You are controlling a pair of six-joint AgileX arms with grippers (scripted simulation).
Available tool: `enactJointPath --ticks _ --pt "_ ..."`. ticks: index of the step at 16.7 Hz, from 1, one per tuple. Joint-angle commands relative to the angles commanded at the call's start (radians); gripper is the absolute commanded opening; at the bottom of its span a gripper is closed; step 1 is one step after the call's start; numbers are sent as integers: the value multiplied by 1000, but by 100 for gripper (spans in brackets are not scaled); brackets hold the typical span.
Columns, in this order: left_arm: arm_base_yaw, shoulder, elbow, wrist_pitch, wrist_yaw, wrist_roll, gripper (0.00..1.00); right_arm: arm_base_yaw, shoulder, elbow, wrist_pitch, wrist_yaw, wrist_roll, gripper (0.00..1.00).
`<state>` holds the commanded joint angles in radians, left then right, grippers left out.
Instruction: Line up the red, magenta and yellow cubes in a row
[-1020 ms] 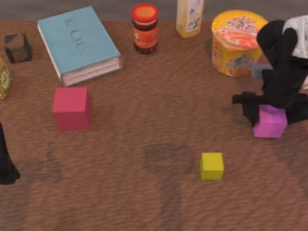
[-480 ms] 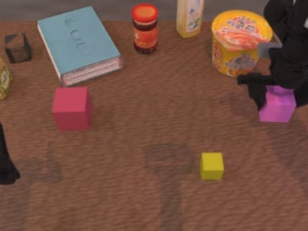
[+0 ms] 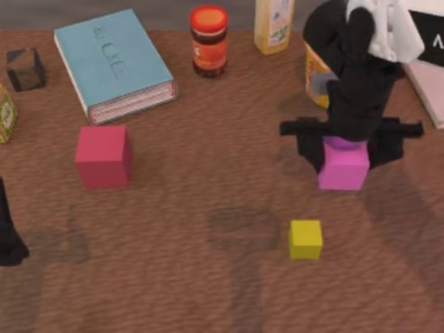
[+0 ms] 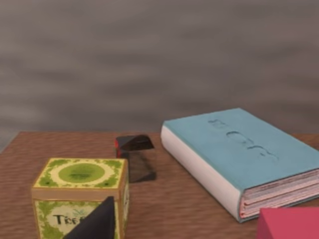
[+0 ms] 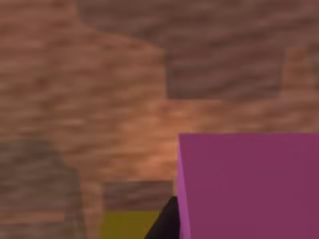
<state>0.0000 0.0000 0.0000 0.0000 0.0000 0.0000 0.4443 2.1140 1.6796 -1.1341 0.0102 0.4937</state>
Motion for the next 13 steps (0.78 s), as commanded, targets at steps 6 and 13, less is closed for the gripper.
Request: enactJointPath --ticks 6,13 --pt "0 0 0 0 0 0 100 291 -6 44 -44 3 249 0" --pt "0 0 0 0 0 0 100 314 -7 42 -41 2 276 0"
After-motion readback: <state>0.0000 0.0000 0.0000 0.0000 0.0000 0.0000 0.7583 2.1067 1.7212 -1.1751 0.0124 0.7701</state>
